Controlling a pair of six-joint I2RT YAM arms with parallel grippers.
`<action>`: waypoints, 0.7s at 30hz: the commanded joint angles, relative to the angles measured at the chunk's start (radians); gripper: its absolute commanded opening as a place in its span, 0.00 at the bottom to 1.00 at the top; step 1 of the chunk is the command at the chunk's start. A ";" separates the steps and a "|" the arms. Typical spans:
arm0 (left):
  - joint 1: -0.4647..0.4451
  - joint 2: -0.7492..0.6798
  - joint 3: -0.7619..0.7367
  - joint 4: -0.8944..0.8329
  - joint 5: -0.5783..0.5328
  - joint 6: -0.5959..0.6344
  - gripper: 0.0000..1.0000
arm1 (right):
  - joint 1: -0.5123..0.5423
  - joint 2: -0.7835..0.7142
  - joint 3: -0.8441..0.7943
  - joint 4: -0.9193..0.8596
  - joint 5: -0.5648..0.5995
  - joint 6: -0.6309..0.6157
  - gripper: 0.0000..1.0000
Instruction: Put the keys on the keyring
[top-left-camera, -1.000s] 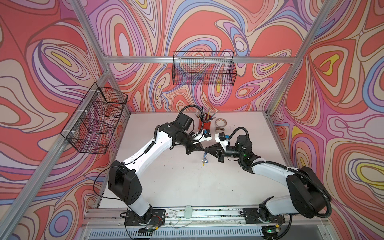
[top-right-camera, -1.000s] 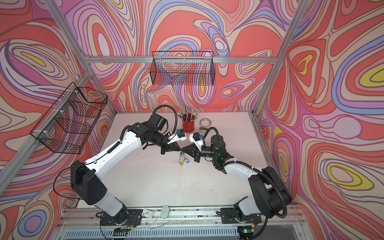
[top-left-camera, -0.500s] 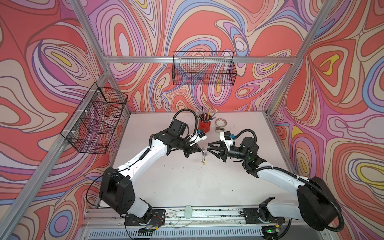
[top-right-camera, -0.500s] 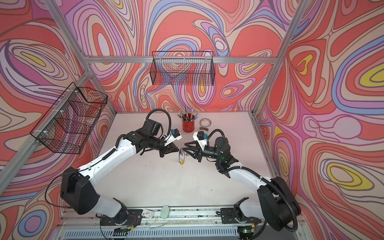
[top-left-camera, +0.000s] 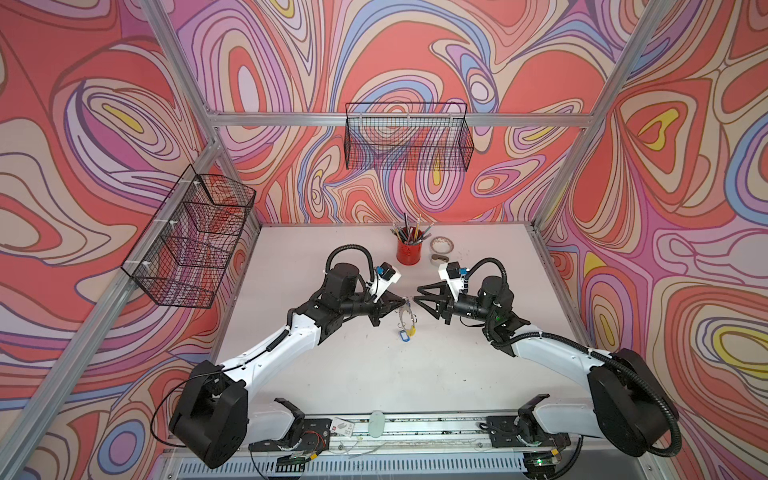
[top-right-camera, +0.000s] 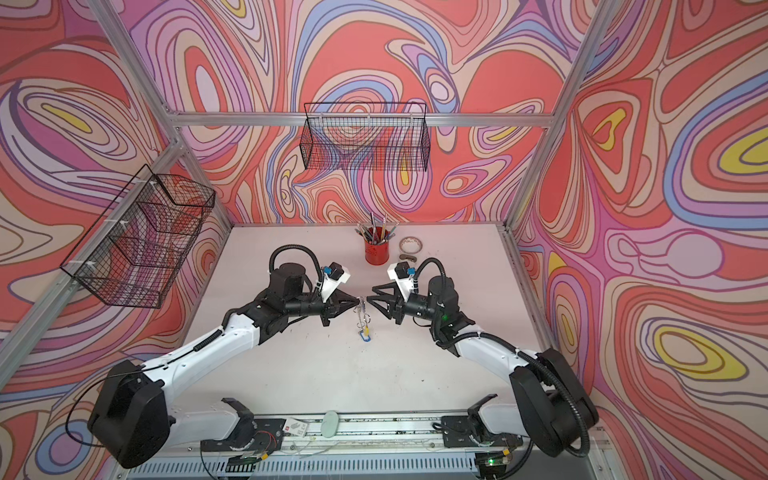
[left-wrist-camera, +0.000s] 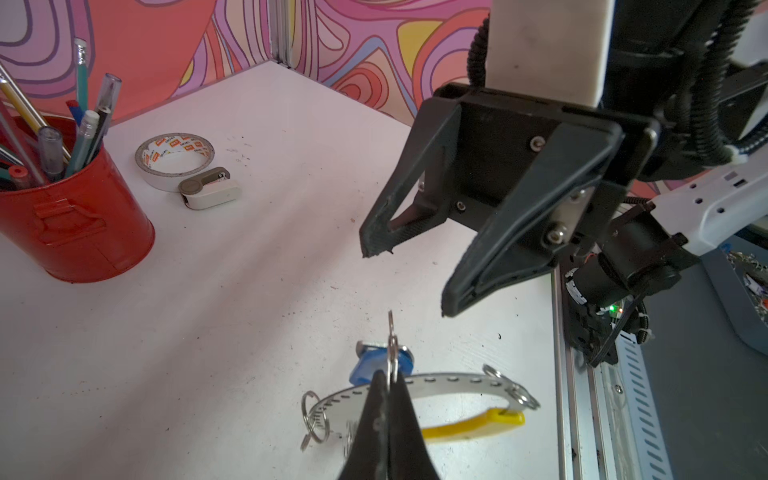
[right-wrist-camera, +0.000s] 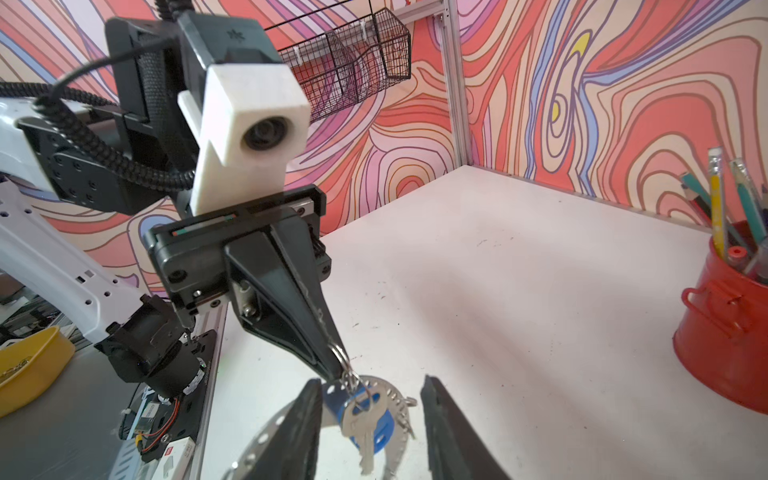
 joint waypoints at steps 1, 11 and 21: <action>0.001 -0.031 -0.042 0.240 0.033 -0.123 0.00 | 0.002 0.010 0.022 0.048 -0.039 0.018 0.42; 0.001 -0.012 -0.071 0.323 0.071 -0.148 0.00 | 0.003 0.065 0.052 0.067 -0.079 0.021 0.34; 0.000 0.000 -0.068 0.320 0.044 -0.147 0.00 | 0.003 0.079 0.059 0.046 -0.095 0.027 0.04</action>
